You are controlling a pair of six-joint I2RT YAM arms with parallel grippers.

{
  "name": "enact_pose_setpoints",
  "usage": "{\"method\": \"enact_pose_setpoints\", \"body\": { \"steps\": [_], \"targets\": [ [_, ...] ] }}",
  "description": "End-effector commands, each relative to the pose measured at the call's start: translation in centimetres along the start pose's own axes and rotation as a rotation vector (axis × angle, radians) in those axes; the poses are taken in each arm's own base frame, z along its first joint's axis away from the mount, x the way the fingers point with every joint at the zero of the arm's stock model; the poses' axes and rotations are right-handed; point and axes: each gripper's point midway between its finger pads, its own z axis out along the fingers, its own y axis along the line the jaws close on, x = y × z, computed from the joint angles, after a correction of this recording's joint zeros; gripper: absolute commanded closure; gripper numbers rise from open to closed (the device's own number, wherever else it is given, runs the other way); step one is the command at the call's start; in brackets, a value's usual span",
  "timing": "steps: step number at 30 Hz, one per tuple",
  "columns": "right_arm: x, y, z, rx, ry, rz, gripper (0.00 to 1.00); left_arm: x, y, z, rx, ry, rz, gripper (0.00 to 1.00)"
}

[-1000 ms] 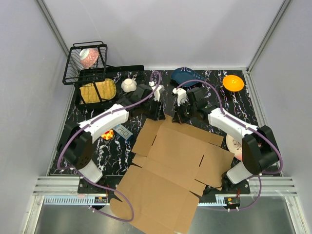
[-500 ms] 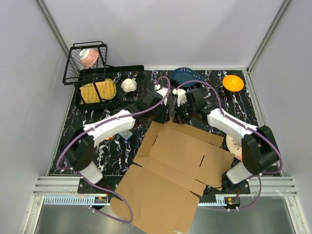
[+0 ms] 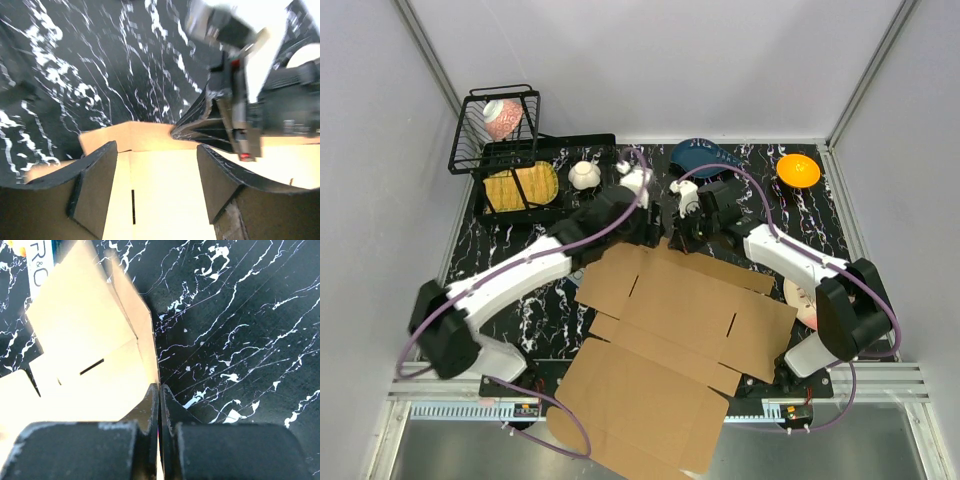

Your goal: Fold the paper box

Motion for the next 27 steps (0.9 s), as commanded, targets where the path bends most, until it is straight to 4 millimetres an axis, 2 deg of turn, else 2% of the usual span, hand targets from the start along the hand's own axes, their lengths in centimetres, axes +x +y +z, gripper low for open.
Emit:
{"method": "enact_pose_setpoints", "body": {
  "steps": [1, 3, 4, 6, 7, 8, 10, 11, 13, 14, 16, 17, 20, 25, 27],
  "targets": [
    [-2.8, 0.4, -0.6, 0.018, -0.105, -0.042, 1.0, -7.6, 1.9, -7.5, -0.043, -0.311, -0.049, 0.3],
    [-3.0, 0.4, -0.7, 0.021, -0.108, -0.047, 1.0, -6.9, 3.1, -8.5, -0.078, -0.334, -0.056, 0.27],
    [-2.9, 0.3, -0.8, 0.027, -0.105, -0.046, 1.0, -7.5, 3.5, -10.4, -0.084, -0.383, -0.066, 0.27],
    [-3.1, 0.1, -1.3, 0.043, -0.115, -0.08, 1.0, -5.8, 4.5, -11.1, -0.103, -0.383, -0.066, 0.26],
    [-3.3, -0.3, -1.5, 0.069, -0.122, -0.086, 1.0, -5.7, 4.9, -12.5, -0.105, -0.417, -0.08, 0.26],
    [-3.5, -0.4, -1.8, 0.08, -0.134, -0.096, 1.0, -3.6, 5.5, -12.0, -0.113, -0.384, -0.084, 0.26],
    [-4.2, -0.4, -2.6, 0.098, -0.162, -0.112, 1.0, -2.0, 5.2, -12.6, -0.065, -0.372, -0.092, 0.26],
    [-4.3, -0.4, -2.8, 0.099, -0.166, -0.116, 1.0, 0.3, 5.4, -12.0, -0.057, -0.316, -0.107, 0.27],
    [-4.4, -0.2, -3.1, 0.091, -0.167, -0.126, 1.0, 2.5, 4.7, -11.8, 0.0, -0.254, -0.132, 0.27],
    [-4.1, -0.2, -3.0, 0.088, -0.155, -0.123, 1.0, 4.6, 4.6, -11.2, 0.012, -0.195, -0.177, 0.27],
    [-3.6, -0.2, -2.7, 0.082, -0.137, -0.113, 1.0, 6.7, 3.6, -10.8, 0.072, -0.125, -0.219, 0.28],
    [-3.4, -0.3, -2.4, 0.082, -0.133, -0.107, 1.0, 8.5, 3.7, -10.3, 0.066, -0.078, -0.281, 0.29],
    [-2.6, -0.4, -1.8, 0.078, -0.127, -0.088, 1.0, 11.9, 3.9, -9.2, 0.038, 0.008, -0.376, 0.28],
    [-1.7, -0.6, -1.4, 0.077, -0.123, -0.059, 1.0, 15.5, 5.9, -8.2, -0.102, 0.084, -0.467, 0.27],
    [-1.4, -0.7, -1.2, 0.079, -0.117, -0.057, 1.0, 16.2, 6.2, -7.9, -0.129, 0.106, -0.495, 0.25]
  ]
}}
